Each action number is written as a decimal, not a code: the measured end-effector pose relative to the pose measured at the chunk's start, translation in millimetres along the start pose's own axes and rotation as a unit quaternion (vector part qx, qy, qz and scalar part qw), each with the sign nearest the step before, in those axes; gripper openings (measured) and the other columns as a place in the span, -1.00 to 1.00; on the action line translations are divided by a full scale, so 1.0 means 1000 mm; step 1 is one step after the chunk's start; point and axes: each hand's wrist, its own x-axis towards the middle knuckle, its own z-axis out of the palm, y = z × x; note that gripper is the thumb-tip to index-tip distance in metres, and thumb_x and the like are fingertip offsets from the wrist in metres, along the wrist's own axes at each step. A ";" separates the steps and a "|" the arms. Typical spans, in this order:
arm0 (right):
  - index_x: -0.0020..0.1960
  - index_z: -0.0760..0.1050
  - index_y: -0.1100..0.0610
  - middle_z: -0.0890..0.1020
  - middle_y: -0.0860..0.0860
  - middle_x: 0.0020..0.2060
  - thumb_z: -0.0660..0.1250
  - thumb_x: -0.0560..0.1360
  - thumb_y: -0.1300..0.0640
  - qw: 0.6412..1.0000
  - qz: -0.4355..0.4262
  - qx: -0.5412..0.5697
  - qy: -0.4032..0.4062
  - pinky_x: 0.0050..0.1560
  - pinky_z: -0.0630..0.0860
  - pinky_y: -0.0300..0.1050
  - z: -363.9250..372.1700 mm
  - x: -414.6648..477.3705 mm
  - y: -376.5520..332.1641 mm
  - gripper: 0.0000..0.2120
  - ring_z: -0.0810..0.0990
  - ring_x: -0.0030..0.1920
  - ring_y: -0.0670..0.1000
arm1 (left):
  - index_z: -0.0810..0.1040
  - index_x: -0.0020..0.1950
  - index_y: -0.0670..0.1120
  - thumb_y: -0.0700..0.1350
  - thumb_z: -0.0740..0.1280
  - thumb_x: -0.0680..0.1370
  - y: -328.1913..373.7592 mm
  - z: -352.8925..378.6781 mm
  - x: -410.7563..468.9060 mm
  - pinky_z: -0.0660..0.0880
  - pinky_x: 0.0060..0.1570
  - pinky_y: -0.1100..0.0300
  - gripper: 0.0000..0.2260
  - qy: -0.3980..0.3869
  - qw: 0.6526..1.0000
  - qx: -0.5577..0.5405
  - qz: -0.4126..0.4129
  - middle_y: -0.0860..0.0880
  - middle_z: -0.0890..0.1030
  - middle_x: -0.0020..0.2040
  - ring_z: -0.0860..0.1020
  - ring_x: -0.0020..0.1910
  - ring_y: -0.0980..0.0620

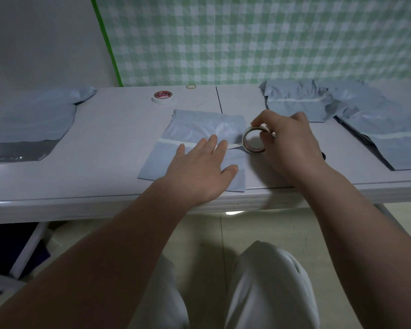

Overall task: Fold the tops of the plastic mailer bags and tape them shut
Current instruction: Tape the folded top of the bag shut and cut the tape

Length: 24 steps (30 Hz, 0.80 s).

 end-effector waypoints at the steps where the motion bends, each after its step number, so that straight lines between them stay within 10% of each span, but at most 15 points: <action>1: 0.16 0.47 -0.04 0.50 -0.01 -0.23 0.17 0.56 0.23 1.000 -0.007 -0.021 0.000 -0.13 0.43 0.00 0.000 0.000 -0.001 -0.74 0.32 0.16 0.09 | -0.13 0.56 0.06 0.19 -0.12 0.63 0.000 -0.001 0.000 -0.14 0.49 -0.13 -0.46 -0.004 1.000 0.005 0.001 0.02 -0.15 0.58 -0.14 0.55 0.03; 24: 0.30 0.45 -0.12 0.52 0.10 0.05 0.16 0.58 0.03 0.997 0.061 0.029 0.044 0.06 0.35 -0.01 0.030 -0.010 -0.021 -0.69 0.40 0.15 0.16 | -0.14 0.53 0.22 0.23 -0.17 0.60 0.017 0.000 0.005 -0.14 0.38 -0.38 -0.51 -0.018 0.997 0.063 -0.029 -0.09 -0.17 0.57 -0.13 0.55 -0.11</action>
